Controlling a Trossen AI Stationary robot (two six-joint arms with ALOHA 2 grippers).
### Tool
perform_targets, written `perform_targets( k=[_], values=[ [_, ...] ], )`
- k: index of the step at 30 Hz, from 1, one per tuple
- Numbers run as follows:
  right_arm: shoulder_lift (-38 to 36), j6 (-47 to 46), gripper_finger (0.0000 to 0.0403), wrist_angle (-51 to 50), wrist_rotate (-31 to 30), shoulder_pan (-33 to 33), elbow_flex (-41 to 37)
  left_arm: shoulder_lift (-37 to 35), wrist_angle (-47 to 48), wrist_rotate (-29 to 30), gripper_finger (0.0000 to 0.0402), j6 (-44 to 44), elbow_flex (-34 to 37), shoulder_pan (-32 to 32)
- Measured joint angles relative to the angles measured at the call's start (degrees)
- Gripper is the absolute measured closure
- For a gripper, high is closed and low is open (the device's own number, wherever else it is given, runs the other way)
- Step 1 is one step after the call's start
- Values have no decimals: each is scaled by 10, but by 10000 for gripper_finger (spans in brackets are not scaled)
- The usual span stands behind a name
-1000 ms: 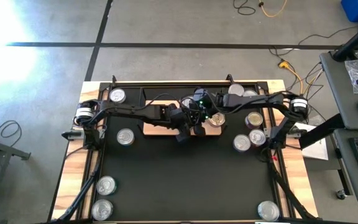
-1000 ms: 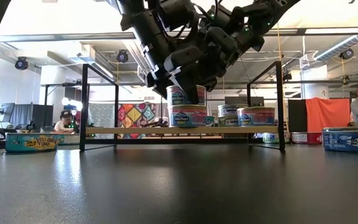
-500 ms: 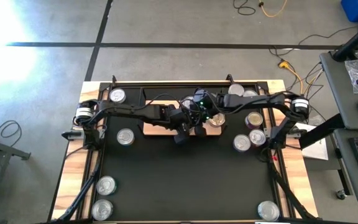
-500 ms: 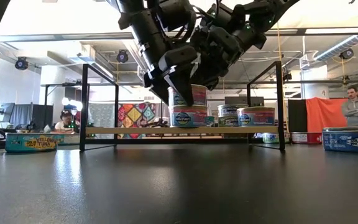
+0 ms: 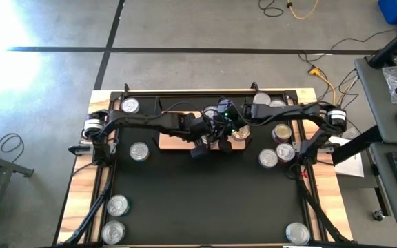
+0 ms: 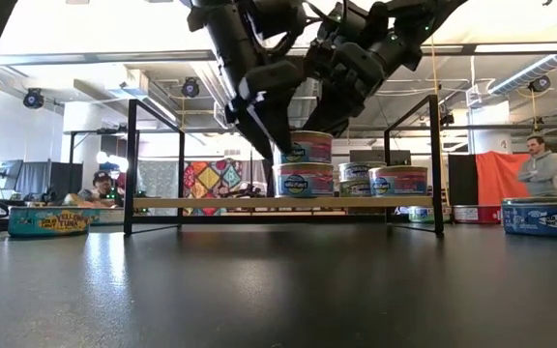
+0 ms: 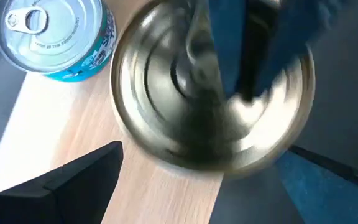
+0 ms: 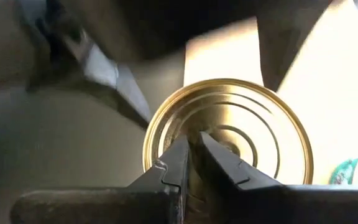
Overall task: Stack canned seafood by type on shelf
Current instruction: Stack the bottom right blue tuna can on the blue tuna can
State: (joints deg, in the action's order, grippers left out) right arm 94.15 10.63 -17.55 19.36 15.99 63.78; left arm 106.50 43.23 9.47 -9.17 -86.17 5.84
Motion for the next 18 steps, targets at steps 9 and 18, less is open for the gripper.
perform_targets(
  k=[9, 18],
  values=[
    [0, -6, 369, 1, -4, 1, -3, -2, 48, 0, 3, 17, -5, 0],
    [0, -21, 369, 1, -5, 1, -4, -2, 45, 41, 3, 35, 2, -7]
  ],
)
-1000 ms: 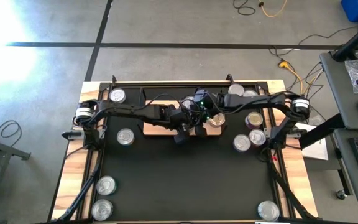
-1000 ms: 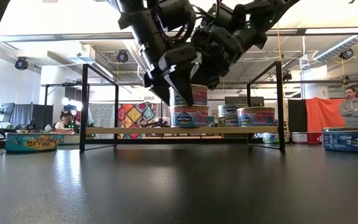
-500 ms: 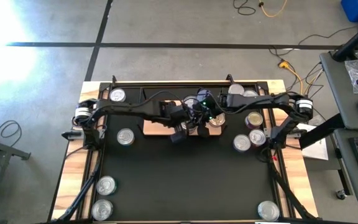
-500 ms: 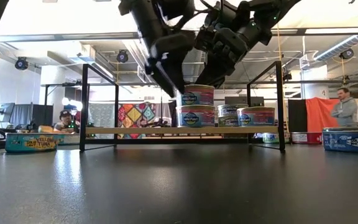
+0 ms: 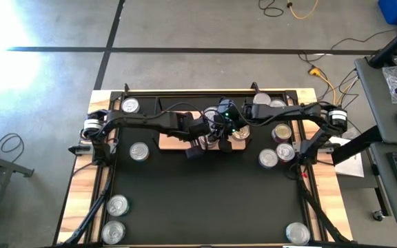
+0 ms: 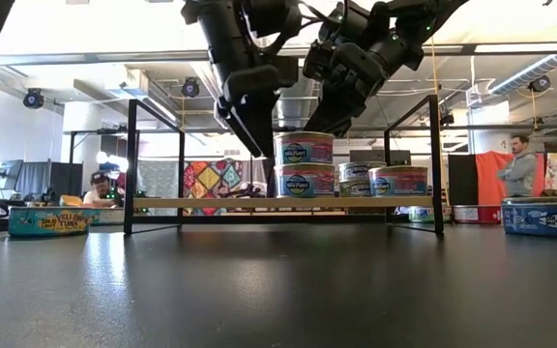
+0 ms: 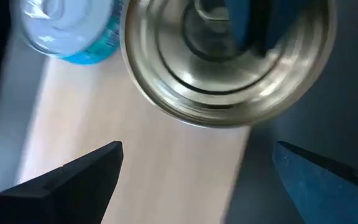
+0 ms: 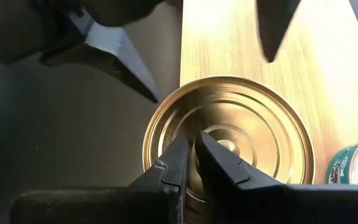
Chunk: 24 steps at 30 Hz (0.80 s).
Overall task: Stack canned seafood by type on shelf
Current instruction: Stack the bottom right blue tuna can on the blue tuna can
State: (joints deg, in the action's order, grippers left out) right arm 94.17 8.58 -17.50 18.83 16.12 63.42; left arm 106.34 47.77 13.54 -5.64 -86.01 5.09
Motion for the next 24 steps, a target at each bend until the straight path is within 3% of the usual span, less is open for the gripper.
perform_targets(
  k=[2, 8, 20, 24],
  values=[
    [0, 0, 369, 0, 0, 0, 0, 0, -22, 20, 3, 7, 11, -6],
    [0, 0, 369, 0, 0, 0, 0, -3, -76, 9, 3, -19, 45, -21],
    [-3, 15, 369, -7, -10, 0, 0, -58, -19, 46, 3, -123, 45, -93],
    [-10, 29, 369, -17, -29, 0, -1, -73, 0, 95, 3, -159, 44, -119]
  ],
)
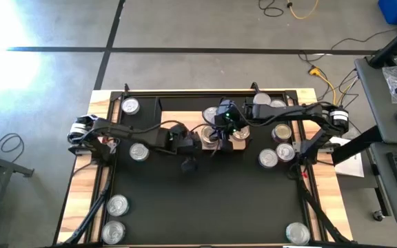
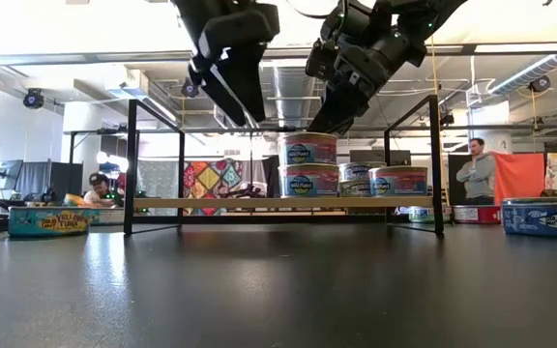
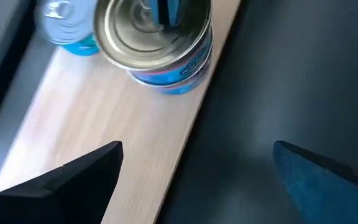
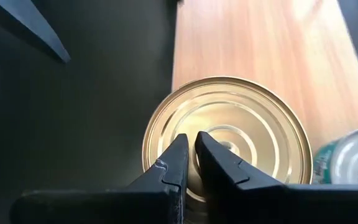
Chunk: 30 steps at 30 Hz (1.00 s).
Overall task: Stack canned seafood by type on shelf
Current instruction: Stack the bottom right blue tuna can on the blue tuna can
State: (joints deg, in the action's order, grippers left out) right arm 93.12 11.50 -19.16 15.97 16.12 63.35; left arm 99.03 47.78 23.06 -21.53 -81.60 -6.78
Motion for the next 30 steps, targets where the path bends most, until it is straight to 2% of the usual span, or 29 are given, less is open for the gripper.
perform_targets(
  k=[9, 13, 20, 25, 30],
  values=[
    [-28, -6, 369, -14, -25, 0, 36, 0, 0, 15, 3, -20, 0, -16],
    [-52, -12, 369, -58, -60, -1, 70, 0, -1, 15, 3, -19, 0, -16],
    [-98, -7, 369, -217, -122, -11, 121, 0, -2, 15, 3, -18, 0, -18],
    [-143, -46, 369, -326, -194, -11, 129, 0, -2, 16, 3, -15, 0, -23],
    [-196, -113, 369, -360, -222, 0, 105, 0, -3, 20, 3, -1, 1, -23]
  ],
)
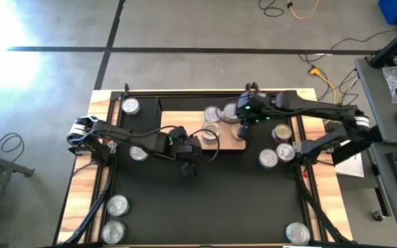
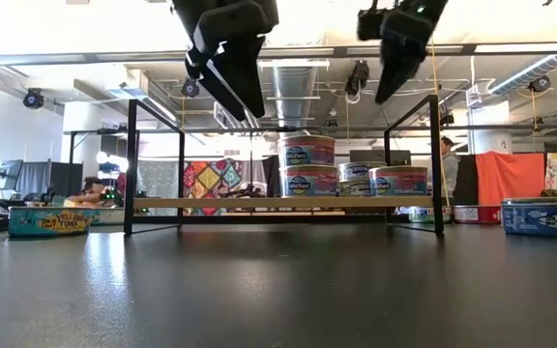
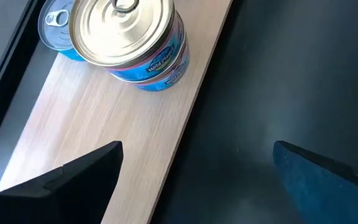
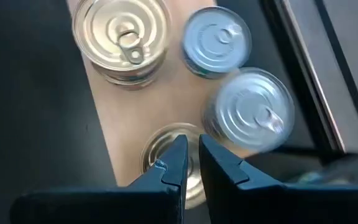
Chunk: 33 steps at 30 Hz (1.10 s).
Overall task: Stack canned seafood by type on shelf
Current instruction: Stack the bottom right blue tuna can on the blue tuna can, then stack the blue and orange tuna can on the right blue and orange tuna can
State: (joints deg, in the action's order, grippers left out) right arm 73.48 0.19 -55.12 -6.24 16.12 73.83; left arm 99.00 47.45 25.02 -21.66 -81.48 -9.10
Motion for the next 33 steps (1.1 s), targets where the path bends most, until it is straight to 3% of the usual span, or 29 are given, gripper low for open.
perform_targets(
  k=[3, 9, 12, 18, 27, 33],
  values=[
    [-35, -54, 369, -4, -17, 9, -24, 2, -2, 0, 3, 11, 4, 0],
    [-116, -234, 369, -38, -192, 16, -92, 3, -3, 0, 3, 8, 26, -2],
    [-160, -337, 369, -51, -241, 16, -132, 3, -5, 0, 3, 3, 33, -6],
    [-225, -505, 369, -65, -214, 35, -218, 3, -9, -1, 3, 19, 35, -7],
    [-251, -762, 369, -26, -207, 78, -375, 3, -11, 0, 3, 36, 35, -7],
    [-251, -1016, 369, 32, -203, 78, -428, 3, -12, -1, 3, 36, 35, -9]
  ],
)
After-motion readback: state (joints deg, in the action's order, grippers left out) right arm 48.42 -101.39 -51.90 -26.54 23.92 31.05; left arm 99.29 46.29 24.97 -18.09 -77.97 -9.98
